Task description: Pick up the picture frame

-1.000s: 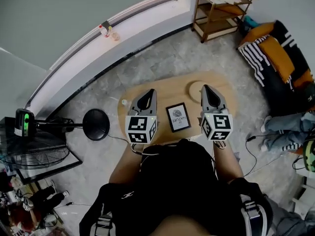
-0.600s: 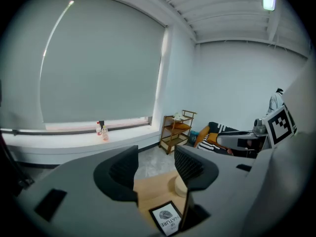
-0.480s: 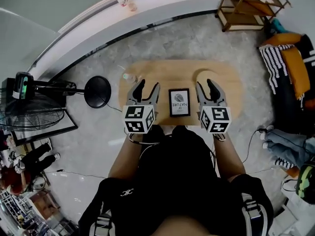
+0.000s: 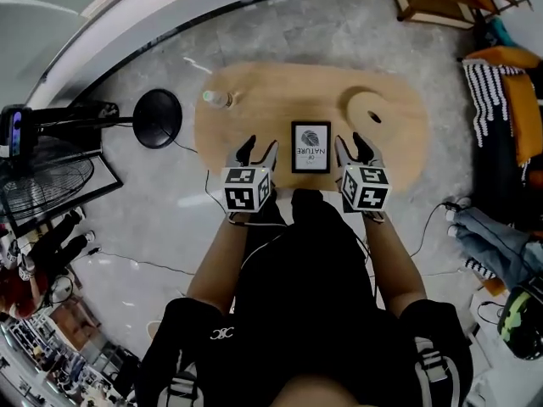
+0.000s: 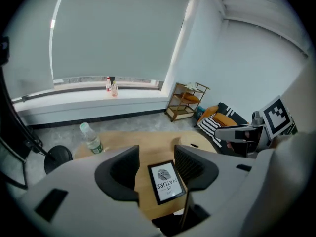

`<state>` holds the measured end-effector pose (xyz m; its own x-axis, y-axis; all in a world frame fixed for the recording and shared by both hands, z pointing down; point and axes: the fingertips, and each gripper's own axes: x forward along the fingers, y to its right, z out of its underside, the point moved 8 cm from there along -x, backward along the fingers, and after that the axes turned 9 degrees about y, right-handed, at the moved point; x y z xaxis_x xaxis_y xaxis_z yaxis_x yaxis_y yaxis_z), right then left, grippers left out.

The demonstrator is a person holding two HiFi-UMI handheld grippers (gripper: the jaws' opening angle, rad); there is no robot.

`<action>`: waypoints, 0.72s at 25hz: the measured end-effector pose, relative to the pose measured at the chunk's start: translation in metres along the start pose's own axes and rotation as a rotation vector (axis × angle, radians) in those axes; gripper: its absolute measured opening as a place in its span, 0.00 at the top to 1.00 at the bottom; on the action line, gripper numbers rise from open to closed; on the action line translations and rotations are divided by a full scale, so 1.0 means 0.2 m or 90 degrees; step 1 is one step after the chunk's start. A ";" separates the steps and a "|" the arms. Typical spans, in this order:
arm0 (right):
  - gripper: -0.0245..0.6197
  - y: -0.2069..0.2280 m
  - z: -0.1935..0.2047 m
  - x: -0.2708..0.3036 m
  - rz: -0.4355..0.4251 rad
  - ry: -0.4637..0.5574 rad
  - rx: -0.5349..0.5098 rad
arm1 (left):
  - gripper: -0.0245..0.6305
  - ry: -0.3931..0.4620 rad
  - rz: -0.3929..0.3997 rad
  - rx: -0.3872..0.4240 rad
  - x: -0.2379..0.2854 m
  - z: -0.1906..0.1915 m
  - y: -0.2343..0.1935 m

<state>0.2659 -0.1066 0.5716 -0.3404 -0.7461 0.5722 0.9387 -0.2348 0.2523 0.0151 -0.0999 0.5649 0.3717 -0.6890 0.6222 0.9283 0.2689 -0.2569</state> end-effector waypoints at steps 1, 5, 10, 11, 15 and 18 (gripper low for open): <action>0.68 0.01 0.06 0.04 0.002 -0.025 0.005 | 0.61 -0.015 0.002 -0.006 0.06 0.06 -0.02; 0.69 0.06 0.33 0.17 0.012 -0.120 0.004 | 0.61 -0.076 0.027 -0.027 0.28 0.28 -0.06; 0.69 0.14 0.63 0.38 0.027 -0.199 0.002 | 0.61 -0.140 0.073 -0.046 0.51 0.56 -0.10; 0.69 0.16 0.69 0.43 0.031 -0.212 0.008 | 0.61 -0.149 0.079 -0.051 0.56 0.61 -0.12; 0.70 0.24 0.92 0.64 0.037 -0.239 0.022 | 0.61 -0.166 0.093 -0.078 0.76 0.83 -0.19; 0.70 0.29 1.09 0.72 0.046 -0.266 0.037 | 0.61 -0.182 0.106 -0.108 0.86 0.98 -0.22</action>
<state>0.2588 -0.0925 0.8382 -0.2773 -0.4394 0.8544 0.9605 -0.1472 0.2361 0.0404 -0.0987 0.8284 0.5275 -0.4223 0.7372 0.8490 0.2300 -0.4758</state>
